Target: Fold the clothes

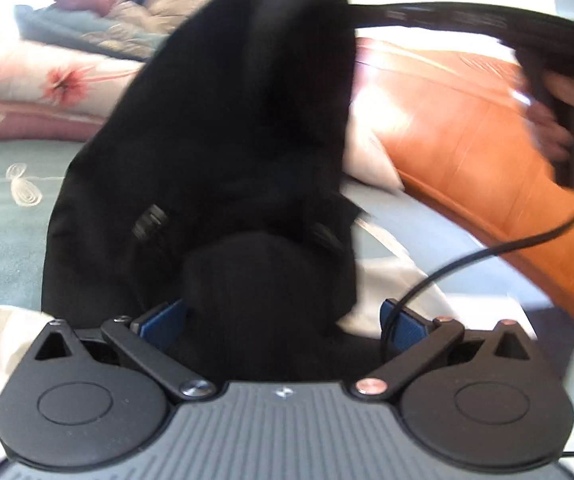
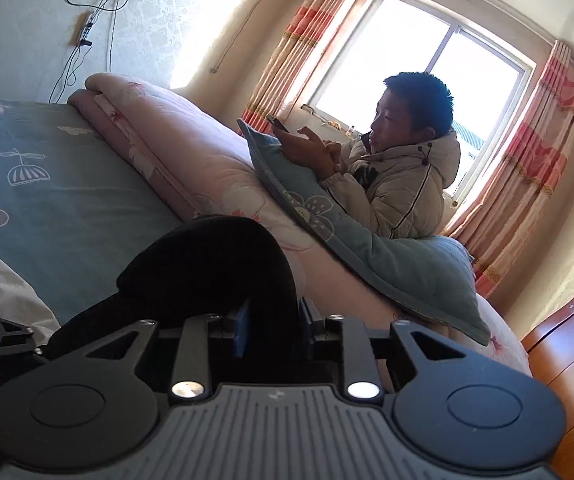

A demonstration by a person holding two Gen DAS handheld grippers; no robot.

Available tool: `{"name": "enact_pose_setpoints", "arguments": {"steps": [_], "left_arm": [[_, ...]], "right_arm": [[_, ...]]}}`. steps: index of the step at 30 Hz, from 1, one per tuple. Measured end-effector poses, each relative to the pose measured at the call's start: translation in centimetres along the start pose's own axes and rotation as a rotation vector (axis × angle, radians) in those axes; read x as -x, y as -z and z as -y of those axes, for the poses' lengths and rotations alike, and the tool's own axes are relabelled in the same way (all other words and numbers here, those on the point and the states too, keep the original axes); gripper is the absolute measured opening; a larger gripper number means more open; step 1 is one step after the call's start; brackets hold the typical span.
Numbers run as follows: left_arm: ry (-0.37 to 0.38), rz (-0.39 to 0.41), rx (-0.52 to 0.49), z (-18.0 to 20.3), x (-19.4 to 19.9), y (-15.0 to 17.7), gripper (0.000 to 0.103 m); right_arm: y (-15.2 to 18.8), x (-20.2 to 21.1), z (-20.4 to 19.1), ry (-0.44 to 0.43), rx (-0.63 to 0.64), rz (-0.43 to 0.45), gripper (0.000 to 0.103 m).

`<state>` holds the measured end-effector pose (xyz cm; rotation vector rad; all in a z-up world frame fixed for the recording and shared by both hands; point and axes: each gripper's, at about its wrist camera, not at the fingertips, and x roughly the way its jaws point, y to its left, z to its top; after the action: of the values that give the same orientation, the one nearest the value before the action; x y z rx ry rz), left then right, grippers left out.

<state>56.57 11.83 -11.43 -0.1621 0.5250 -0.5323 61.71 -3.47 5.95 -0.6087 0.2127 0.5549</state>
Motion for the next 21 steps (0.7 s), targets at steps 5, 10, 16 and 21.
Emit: {"name": "enact_pose_setpoints", "arguments": {"steps": [5,10,16,21], "left_arm": [[0.077,-0.062,-0.189,2.3,4.0,1.2,0.102],[0.171,-0.041,-0.196,1.8,7.6,0.7,0.102],[0.504,0.12,0.162,-3.1,10.1,-0.6,0.102],[0.098,0.075,0.243,-5.4,6.6,-2.4,0.102]], "right_arm": [[1.2,2.5,0.7,-0.02,0.052,-0.043,0.036],[6.2,5.3,2.5,0.004,0.063,-0.137,0.036],[12.2,1.8,7.6,0.236,-0.281,-0.214,0.038],[14.4,-0.7,6.8,-0.255,-0.631,-0.135,0.019]]}}
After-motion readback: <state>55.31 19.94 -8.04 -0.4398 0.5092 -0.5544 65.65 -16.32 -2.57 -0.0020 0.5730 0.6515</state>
